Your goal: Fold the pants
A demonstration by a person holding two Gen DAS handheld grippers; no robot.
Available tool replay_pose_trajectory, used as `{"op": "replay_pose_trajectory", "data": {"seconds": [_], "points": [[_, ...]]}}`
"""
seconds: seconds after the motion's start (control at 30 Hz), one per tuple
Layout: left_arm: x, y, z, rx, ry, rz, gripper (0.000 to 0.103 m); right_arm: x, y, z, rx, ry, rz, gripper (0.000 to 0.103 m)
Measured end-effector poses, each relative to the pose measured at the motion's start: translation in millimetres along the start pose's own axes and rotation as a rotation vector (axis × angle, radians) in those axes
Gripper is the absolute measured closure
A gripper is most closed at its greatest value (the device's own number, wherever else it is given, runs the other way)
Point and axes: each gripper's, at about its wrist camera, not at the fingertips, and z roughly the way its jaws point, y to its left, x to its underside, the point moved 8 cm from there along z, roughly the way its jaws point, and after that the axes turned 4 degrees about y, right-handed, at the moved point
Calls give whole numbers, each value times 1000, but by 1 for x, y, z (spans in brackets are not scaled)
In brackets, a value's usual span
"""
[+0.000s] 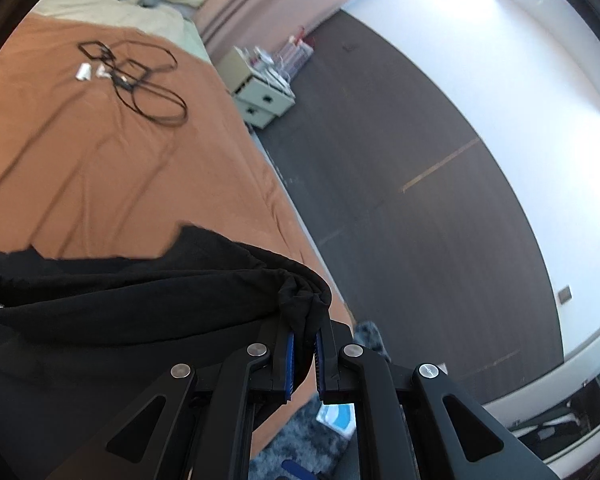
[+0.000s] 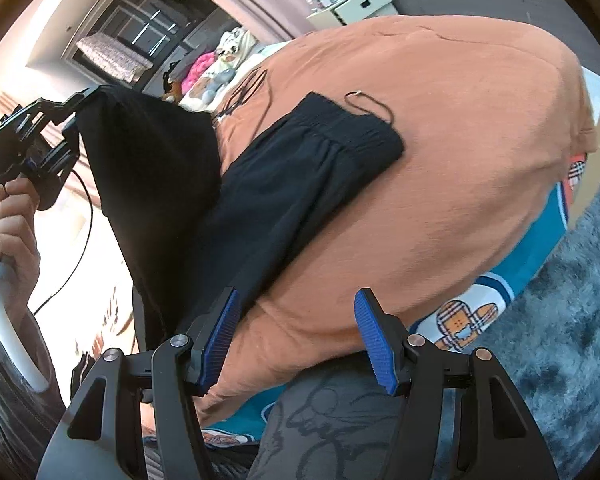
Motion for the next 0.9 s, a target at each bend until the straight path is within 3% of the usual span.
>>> {"op": "replay_pose_trajectory", "data": {"seconds": [0.23,0.33,0.37,0.4,0.57,0.9], "points": [[31,-2,42,-22,116,21,92,2,-9,-16,29,-21,43,44],[50,2,51,-18,189,26,50,4,-5,-16,23,-21,39,35],[54,4,51,-19,190,29,32,5,-2,-16,20,-23,35,34],[57,7,48,-19,185,32,23,5,1,-16,16,-22,33,34],[68,29,25,-20,192,20,20,4,3,-14,4,-24,24,34],[77,90,-67,-168,67,19,20,-18,7,-2,27,-20,-70,34]]}}
